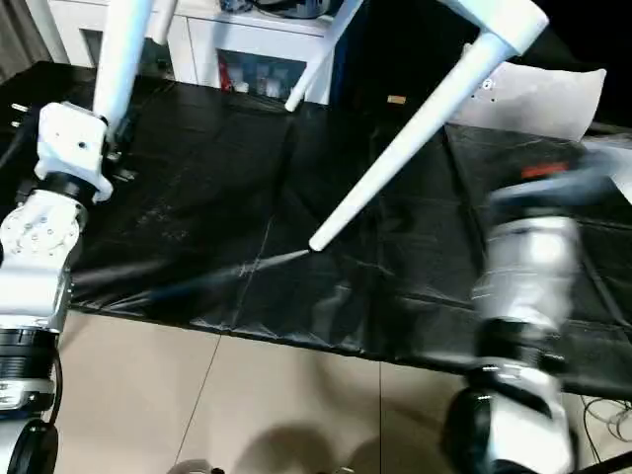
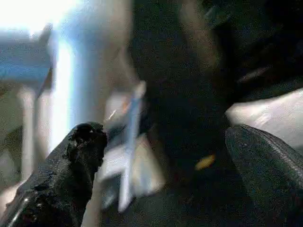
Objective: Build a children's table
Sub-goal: Flip table
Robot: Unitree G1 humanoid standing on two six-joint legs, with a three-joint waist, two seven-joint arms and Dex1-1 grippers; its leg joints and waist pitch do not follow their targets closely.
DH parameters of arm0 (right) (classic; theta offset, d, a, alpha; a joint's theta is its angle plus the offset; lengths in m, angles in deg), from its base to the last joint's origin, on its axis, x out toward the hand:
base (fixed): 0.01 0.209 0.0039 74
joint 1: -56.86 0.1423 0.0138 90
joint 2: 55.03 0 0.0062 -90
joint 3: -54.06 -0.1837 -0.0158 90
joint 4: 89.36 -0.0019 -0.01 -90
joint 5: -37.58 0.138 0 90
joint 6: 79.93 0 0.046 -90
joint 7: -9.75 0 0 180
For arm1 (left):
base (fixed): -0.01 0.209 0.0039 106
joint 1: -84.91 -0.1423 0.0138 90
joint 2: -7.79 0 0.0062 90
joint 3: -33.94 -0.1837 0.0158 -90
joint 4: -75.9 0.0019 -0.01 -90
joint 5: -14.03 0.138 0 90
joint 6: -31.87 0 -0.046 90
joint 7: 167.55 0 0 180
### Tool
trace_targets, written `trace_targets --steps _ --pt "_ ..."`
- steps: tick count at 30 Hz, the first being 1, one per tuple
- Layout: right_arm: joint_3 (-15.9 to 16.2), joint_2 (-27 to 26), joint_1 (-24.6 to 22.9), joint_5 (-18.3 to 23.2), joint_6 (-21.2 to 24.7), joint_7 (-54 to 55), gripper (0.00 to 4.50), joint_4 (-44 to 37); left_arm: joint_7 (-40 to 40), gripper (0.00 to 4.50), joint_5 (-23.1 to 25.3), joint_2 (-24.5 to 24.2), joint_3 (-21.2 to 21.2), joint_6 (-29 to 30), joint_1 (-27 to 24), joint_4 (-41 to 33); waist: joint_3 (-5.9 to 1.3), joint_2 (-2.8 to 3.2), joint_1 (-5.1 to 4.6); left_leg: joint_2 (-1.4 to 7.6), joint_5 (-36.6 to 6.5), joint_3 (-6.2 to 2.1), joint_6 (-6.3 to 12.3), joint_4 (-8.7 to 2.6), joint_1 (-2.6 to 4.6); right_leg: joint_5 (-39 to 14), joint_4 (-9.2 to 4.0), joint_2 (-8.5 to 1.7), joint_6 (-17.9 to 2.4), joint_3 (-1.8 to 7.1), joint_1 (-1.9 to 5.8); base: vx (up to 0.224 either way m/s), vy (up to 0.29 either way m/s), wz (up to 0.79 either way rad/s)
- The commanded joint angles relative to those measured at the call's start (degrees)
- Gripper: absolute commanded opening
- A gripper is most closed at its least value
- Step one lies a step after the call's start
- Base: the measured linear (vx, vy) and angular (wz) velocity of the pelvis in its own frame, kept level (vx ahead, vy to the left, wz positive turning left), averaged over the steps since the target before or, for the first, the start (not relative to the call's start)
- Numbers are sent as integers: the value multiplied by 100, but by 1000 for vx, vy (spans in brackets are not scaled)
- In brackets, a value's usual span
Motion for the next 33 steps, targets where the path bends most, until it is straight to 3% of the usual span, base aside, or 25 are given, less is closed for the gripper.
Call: trace_targets --steps 1,2,3,5,9,16,17,19,29,31,33 --pt "85 19 110 -19 135 -278 450 101 118 153 5 50 -224 -11 -31 155 -427 78 -30 334 -1002 -145 231 -462 64 -2023 -553 -635 -348 421 299 0 0 0" --pt "178 -28 205 -25 170 -468 450 273 119 153 -2 50 -233 -31 -38 176 -426 18 -24 346 -937 -140 249 -466 55 -1893 -528 -638 -400 436 301 0 0 0" --pt "218 -52 267 -34 177 -554 450 390 118 153 -1 53 -241 -37 -45 184 -427 40 -11 347 -928 -144 239 -465 56 -1889 -506 -646 -423 436 307 0 0 0" --pt "325 -75 419 -136 114 -640 450 726 123 152 2 62 -267 -55 -69 192 -423 12 -18 339 -899 -129 242 -457 46 -1968 -520 -662 -453 441 307 0 0 0" --pt "462 -75 627 -243 43 -712 450 1133 154 151 6 53 -320 -110 -108 189 -414 17 3 345 -900 -126 215 -457 66 -2084 -522 -668 -465 446 290 0 0 0" --pt "726 -41 869 -467 202 -815 450 1609 207 151 -17 54 -372 -189 -151 213 -417 17 10 361 -824 -129 171 -466 50 -1898 -484 -679 -532 465 301 0 0 0" --pt "807 -18 891 -572 230 -805 450 1707 223 151 -22 53 -390 -209 -163 218 -421 55 17 357 -829 -131 158 -462 55 -1908 -484 -675 -544 462 297 0 0 0" --pt "1000 -15 857 -655 355 -993 450 1698 302 151 -35 61 -469 -262 -188 283 -415 36 11 352 -880 -129 157 -463 54 -1962 -505 -671 -523 461 303 0 0 0" --pt "1602 237 -107 -534 1154 -1789 450 -235 664 150 -151 282 -755 -196 -432 635 -420 10 66 365 -715 -129 238 -482 61 -1852 -509 -657 -303 471 307 0 0 0" --pt "1663 347 -438 -409 1466 -1846 450 -883 757 150 -124 320 -879 -248 -438 810 -415 14 71 349 -771 -123 226 -482 69 -2001 -552 -649 -231 465 298 0 0 0" --pt "1721 446 -803 -212 1859 -1891 450 -1607 818 150 -113 358 -965 -294 -429 986 -402 21 112 347 -802 -125 255 -499 99 -2118 -608 -626 -30 467 294 0 0 0"
